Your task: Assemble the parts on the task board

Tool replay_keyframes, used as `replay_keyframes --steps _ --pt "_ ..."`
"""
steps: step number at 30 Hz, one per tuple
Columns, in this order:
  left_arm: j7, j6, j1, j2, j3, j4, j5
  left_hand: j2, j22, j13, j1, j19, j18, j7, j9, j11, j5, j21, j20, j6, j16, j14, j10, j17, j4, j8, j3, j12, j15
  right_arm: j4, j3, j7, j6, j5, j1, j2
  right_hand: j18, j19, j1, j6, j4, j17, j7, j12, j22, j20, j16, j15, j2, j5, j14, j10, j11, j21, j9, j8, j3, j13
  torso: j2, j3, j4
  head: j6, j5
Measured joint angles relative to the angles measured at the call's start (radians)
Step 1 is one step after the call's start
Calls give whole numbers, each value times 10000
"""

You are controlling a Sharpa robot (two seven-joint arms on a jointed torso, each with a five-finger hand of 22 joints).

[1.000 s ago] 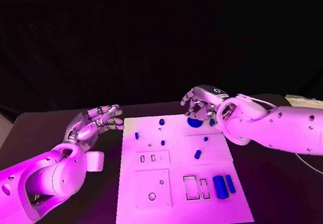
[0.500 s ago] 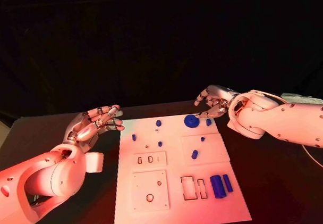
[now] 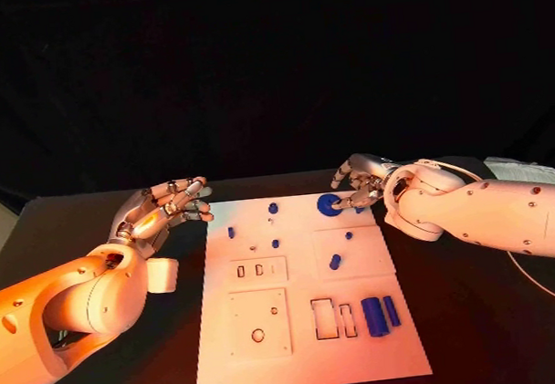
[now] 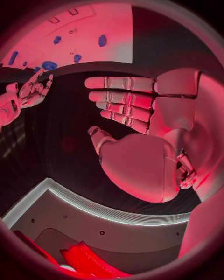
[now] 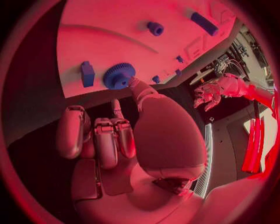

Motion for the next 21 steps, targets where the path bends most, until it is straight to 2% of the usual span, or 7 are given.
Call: replay_keyframes --steps 11,16,21 --pt "-7 9 0 -10 0 3 -10 0 21 -8 0 0 0 0 0 0 0 43 1 0 45 -1 0 -1 -28 0 28 -39 0 -113 -6 -309 69 -165 -79 194 0 -1 43 -29 57 -1 28 0 63 0 0 0 42 39 0 0 0 40 18 73 -57 -2 -1 -3 -13 -77 23" --pt "-18 9 0 -11 0 5 -14 0 20 -9 0 0 -1 0 1 0 0 43 1 -1 45 -1 -1 8 -28 0 28 -38 1 -217 -6 -369 98 -190 -140 330 1 -1 95 -29 82 -2 29 0 63 0 -1 0 175 80 1 0 0 40 18 113 -82 -2 -7 -4 -18 -89 36" --pt "-30 9 0 -14 0 16 -16 0 32 -8 0 -1 -1 0 1 1 0 42 1 -1 65 -1 -1 8 -28 0 28 -81 1 -287 -1 -388 114 -194 -184 411 0 -1 105 -8 82 -3 8 0 74 0 -1 0 184 117 1 0 0 40 26 154 -82 -3 -12 -1 -17 -122 39"
